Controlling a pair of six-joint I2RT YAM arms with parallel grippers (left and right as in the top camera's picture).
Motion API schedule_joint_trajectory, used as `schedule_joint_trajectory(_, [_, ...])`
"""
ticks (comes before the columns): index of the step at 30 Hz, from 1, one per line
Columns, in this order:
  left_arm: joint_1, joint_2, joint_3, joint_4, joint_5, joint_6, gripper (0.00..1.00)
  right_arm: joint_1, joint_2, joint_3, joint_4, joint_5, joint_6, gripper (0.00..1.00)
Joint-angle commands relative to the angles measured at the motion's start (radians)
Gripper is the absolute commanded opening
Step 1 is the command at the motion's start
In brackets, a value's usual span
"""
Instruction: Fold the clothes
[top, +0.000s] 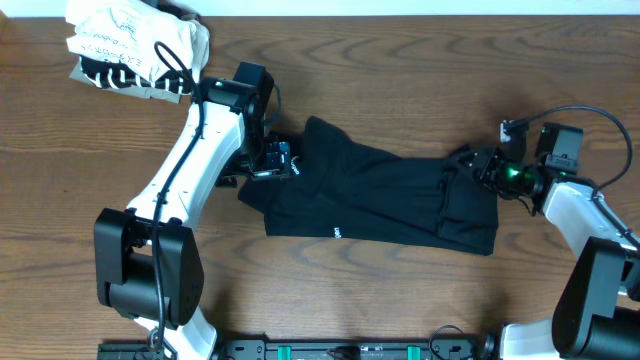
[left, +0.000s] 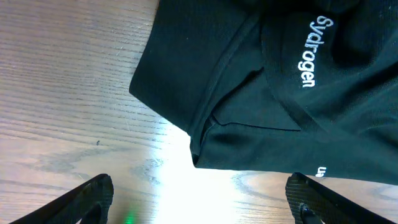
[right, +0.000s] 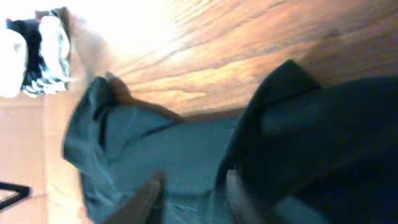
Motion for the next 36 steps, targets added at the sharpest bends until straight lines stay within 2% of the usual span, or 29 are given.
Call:
schedule_joint_trajectory(1, [0.004,-0.004,-0.007,0.0,-0.008,0.006,0.91,0.037,0.006,-0.006,0.011,-0.027,0.053,0.23])
schedule_joint_trajectory(8, [0.004,-0.004,-0.007,0.0,-0.008,0.006,0.9,0.122,0.006,-0.006,0.036,-0.028,0.101,0.21])
schedule_joint_trajectory(10, [0.004,-0.004,-0.007,0.0,-0.008,0.006,0.9,0.139,0.006,-0.006,0.044,-0.038,0.11,0.18])
schedule_joint_trajectory(12, [0.004,-0.004,-0.007,0.0,-0.008,0.006,0.91,0.142,0.004,-0.006,0.085,-0.104,0.111,0.13])
schedule_joint_trajectory(15, [0.004,-0.004,-0.009,0.0,-0.008,0.006,0.9,0.13,-0.006,0.005,0.182,-0.238,0.18,0.13])
schedule_joint_trajectory(19, [0.004,-0.003,-0.016,0.001,-0.008,0.006,0.91,0.097,-0.066,0.039,0.174,-0.256,0.231,0.08])
schedule_joint_trajectory(22, [0.004,-0.003,-0.026,0.0,-0.008,0.006,0.91,0.058,-0.147,0.051,0.074,-0.142,0.231,0.1])
schedule_joint_trajectory(25, [0.004,-0.003,-0.041,0.003,-0.008,0.006,0.91,0.021,-0.217,0.051,-0.087,0.078,0.231,0.14])
schedule_joint_trajectory(29, [0.004,-0.003,-0.069,0.032,-0.007,0.005,0.9,0.006,-0.242,0.05,-0.283,0.282,0.212,0.12])
schedule_joint_trajectory(32, [0.004,-0.003,-0.085,0.058,-0.007,0.005,0.91,0.016,-0.224,0.039,-0.325,0.352,0.189,0.09])
schedule_joint_trajectory(36, [0.004,-0.003,-0.085,0.058,-0.007,0.005,0.9,0.021,-0.17,0.026,-0.307,0.352,0.173,0.08])
